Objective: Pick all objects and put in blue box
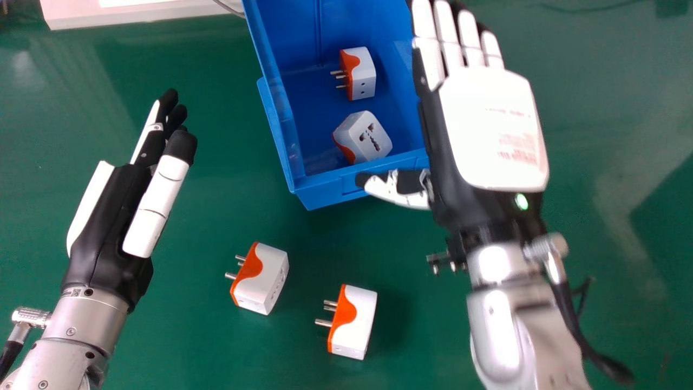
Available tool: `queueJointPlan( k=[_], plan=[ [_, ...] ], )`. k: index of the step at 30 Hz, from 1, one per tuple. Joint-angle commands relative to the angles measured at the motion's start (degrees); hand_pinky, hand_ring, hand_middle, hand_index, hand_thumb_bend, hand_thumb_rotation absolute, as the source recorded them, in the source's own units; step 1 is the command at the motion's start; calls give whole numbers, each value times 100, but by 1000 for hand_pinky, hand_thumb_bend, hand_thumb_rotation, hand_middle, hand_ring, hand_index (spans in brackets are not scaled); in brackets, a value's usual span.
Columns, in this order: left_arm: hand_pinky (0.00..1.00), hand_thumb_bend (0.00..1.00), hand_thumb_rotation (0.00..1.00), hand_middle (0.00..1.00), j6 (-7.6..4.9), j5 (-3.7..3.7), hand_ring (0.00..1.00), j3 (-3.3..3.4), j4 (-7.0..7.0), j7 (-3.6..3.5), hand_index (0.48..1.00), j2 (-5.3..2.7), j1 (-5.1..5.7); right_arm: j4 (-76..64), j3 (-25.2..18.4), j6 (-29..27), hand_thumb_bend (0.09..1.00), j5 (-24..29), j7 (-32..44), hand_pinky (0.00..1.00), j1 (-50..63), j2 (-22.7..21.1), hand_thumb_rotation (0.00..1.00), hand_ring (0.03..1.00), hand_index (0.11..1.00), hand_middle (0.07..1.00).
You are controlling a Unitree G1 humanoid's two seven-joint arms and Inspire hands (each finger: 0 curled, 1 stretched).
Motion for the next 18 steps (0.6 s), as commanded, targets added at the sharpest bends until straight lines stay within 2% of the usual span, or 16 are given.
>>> queueJointPlan(
  k=[1, 4, 8, 11, 14, 18],
  plan=[
    [961, 794, 960, 1000, -151, -16, 1000, 37, -59, -28, 1000, 51, 15, -333, 9, -279, 633, -111, -240, 988, 301, -1, 186, 1000, 995, 1000],
    [961, 794, 960, 1000, -195, -20, 1000, 47, -43, -42, 1000, 56, 47, -623, 90, -674, 621, -10, -531, 980, 1048, -77, 201, 1000, 990, 1000],
    [963, 790, 961, 1000, -183, -58, 1000, 70, -95, -76, 1000, 66, 92, -698, 74, -1141, 589, -250, -976, 918, 1812, -359, 232, 982, 953, 989],
    [963, 792, 961, 1000, -229, -85, 1000, 101, -89, -111, 1000, 68, 143, -601, 51, -1360, 580, -441, -1234, 897, 2174, -514, 247, 973, 943, 982],
    [966, 796, 960, 1000, -275, -108, 1000, 125, -54, -135, 1000, 68, 174, -430, 70, -1685, 571, -276, -1476, 836, 2497, -589, 304, 939, 908, 952],
    [968, 800, 959, 1000, -383, -133, 1000, 153, 16, -176, 1000, 55, 237, -46, 86, -2213, 580, 35, -1893, 792, 2824, -635, 330, 913, 874, 923]
  ],
)
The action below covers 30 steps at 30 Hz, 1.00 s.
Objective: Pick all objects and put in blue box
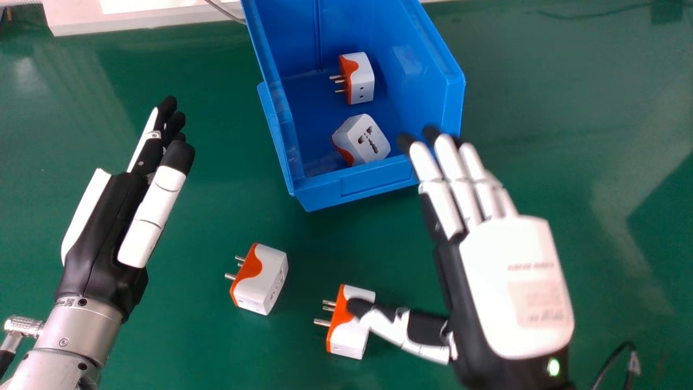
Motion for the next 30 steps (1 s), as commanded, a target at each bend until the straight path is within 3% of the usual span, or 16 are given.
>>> queueJointPlan(
  k=[1, 12, 19, 21, 30],
  plan=[
    [969, 803, 959, 1000, -234, -116, 1000, 86, 17, -41, 1000, 19, 38, 159, 4, -338, 582, 184, -299, 770, 159, -44, 333, 895, 853, 905],
    [982, 823, 952, 1000, -480, -161, 1000, 103, 211, -95, 1000, 22, 91, 779, -92, -644, 575, 486, -115, 728, 288, 55, 301, 847, 813, 862],
    [985, 829, 950, 1000, -486, -199, 1000, 118, 224, -105, 1000, 27, 100, 1197, -139, -572, 563, 536, 68, 724, -16, 199, 300, 841, 814, 857],
    [986, 831, 950, 1000, -461, -199, 1000, 108, 150, -95, 1000, 16, 136, 1371, -179, -542, 560, 596, 151, 723, -180, 262, 301, 841, 815, 857],
    [995, 827, 951, 1000, -461, -167, 1000, 97, 102, -82, 1000, 28, 155, 1953, -228, -329, 572, 774, 380, 708, -723, 594, 292, 831, 804, 849]
  ],
)
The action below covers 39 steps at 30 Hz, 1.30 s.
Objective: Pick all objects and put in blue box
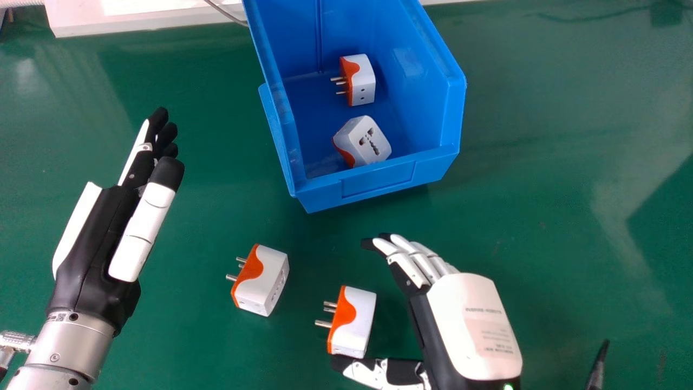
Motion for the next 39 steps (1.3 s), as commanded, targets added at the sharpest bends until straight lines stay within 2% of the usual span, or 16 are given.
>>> queueJointPlan(
  k=[1, 6, 10, 12, 23, 28, 34, 39],
  plan=[
    [996, 826, 951, 1000, -129, -46, 1000, 23, -111, -22, 1000, 33, 1, 59, 13, 82, 577, 20, 44, 703, -123, 117, 284, 828, 801, 847],
    [997, 821, 952, 1000, -104, -42, 1000, 27, -109, -19, 1000, 47, -21, 257, 98, 246, 590, -16, 125, 692, -275, 218, 256, 818, 794, 839],
    [997, 814, 953, 1000, -129, -42, 1000, 42, -40, -23, 1000, 59, -57, 322, 172, 368, 594, -78, 261, 689, -386, 206, 247, 815, 794, 837],
    [997, 806, 953, 1000, -112, -44, 1000, 42, -61, -15, 1000, 58, -61, 314, 208, 435, 595, -117, 366, 688, -432, 170, 242, 814, 790, 836],
    [997, 807, 953, 1000, 139, -27, 1000, 34, -312, 33, 1000, 75, -55, 224, 318, 470, 610, -114, 859, 681, -541, 24, 206, 800, 781, 825],
    [997, 810, 953, 1000, 264, -35, 1000, 58, -381, 32, 1000, 92, -66, 225, 362, 462, 618, -159, 1081, 671, -644, -88, 171, 786, 777, 818],
    [996, 835, 952, 1000, 463, -62, 1000, 64, -540, 54, 1000, 85, -70, 274, 381, 682, 620, -297, 1311, 655, -791, -107, 147, 770, 771, 809],
    [990, 842, 952, 1000, 541, -60, 1000, 69, -623, 52, 1000, 75, -62, 232, 409, 936, 620, -411, 1469, 653, -847, -64, 141, 765, 768, 805]
  ],
)
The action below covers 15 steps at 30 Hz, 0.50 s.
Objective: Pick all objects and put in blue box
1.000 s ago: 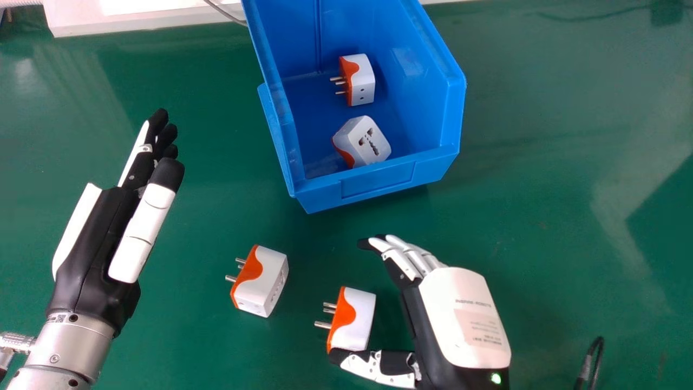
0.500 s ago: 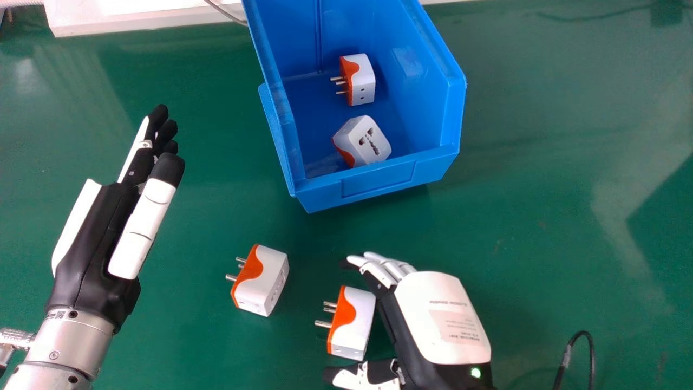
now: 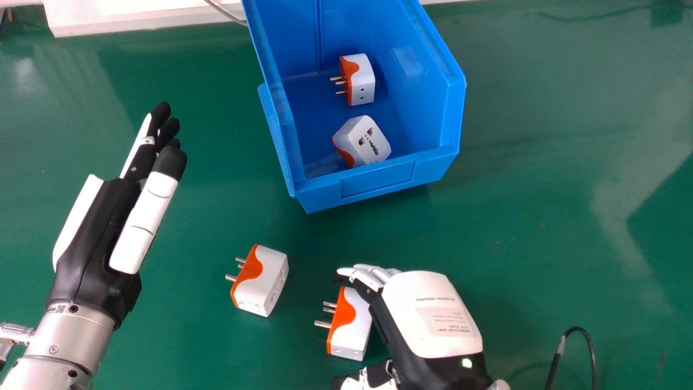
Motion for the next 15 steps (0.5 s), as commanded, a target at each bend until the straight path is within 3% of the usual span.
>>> queueJointPlan(
  k=[1, 5, 15],
  plan=[
    [990, 842, 952, 1000, -1, -60, 1000, 55, -178, 30, 1000, 42, -17, -114, 0, 133, 620, -50, 99, 653, -39, 54, 141, 765, 768, 805],
    [988, 845, 952, 1000, -29, -60, 1000, 66, -121, 18, 1000, 49, -41, -77, 12, 267, 617, -86, 114, 653, -108, 126, 131, 761, 764, 799],
    [983, 843, 953, 1000, 3, -96, 1000, 59, -165, 23, 1000, 46, -47, 54, 77, 553, 614, -157, 60, 646, -273, 249, 113, 754, 753, 792]
  ],
)
